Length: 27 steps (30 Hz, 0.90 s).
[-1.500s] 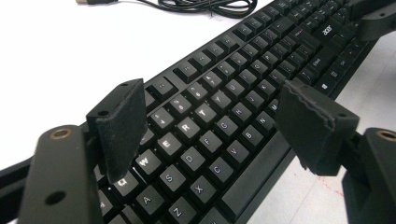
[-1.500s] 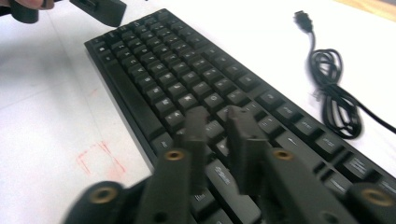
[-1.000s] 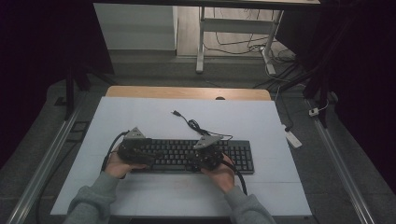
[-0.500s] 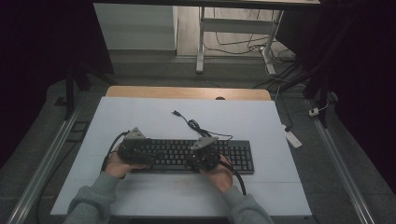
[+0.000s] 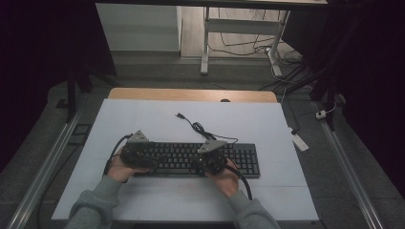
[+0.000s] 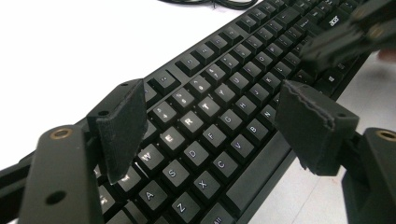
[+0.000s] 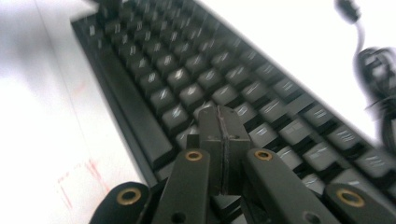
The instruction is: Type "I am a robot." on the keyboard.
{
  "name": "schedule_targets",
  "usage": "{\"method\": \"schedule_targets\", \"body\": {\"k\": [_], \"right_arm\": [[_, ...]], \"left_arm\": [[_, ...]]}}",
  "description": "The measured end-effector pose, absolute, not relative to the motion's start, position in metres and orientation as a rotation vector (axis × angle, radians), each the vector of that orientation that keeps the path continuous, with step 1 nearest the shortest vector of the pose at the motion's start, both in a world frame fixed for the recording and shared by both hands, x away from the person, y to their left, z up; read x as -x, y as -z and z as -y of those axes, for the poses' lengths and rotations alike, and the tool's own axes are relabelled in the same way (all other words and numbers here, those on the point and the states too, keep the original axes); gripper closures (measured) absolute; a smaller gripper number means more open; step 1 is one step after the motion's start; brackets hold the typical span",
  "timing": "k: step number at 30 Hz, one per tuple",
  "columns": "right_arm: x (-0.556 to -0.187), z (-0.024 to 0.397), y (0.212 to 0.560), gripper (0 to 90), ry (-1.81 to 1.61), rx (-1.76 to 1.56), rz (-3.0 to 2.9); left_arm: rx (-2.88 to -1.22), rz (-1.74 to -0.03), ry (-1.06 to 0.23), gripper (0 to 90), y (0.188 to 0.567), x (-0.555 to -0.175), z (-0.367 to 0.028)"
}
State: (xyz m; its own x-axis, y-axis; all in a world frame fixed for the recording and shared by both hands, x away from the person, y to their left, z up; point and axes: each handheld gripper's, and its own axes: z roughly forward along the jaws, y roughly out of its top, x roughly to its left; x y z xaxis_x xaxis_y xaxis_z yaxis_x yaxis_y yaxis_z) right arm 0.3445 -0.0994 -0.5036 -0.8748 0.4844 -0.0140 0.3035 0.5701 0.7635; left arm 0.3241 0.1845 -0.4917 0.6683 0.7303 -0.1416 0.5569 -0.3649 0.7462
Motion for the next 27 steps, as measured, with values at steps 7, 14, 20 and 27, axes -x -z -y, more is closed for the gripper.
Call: {"method": "schedule_targets", "body": {"k": [7,14,20,27], "right_arm": [[-0.346,0.120,0.491,61.8,-1.261,-0.696,-2.490],[-0.344,0.142,0.488,53.3,-1.298,-0.708,-2.456],[-0.345,0.153,0.488,51.6,-1.297,-0.724,-2.438],[-0.343,0.165,0.487,50.8,-1.264,-0.748,-2.420]], "left_arm": [[-2.070,-0.995,-0.276,25.5,0.492,-0.324,-0.184],[-2.070,-1.000,-0.277,25.4,0.493,-0.324,-0.184],[-2.074,-1.003,-0.279,25.3,0.494,-0.324,-0.183],[-2.073,-0.997,-0.287,25.2,0.494,-0.323,-0.183]]}}
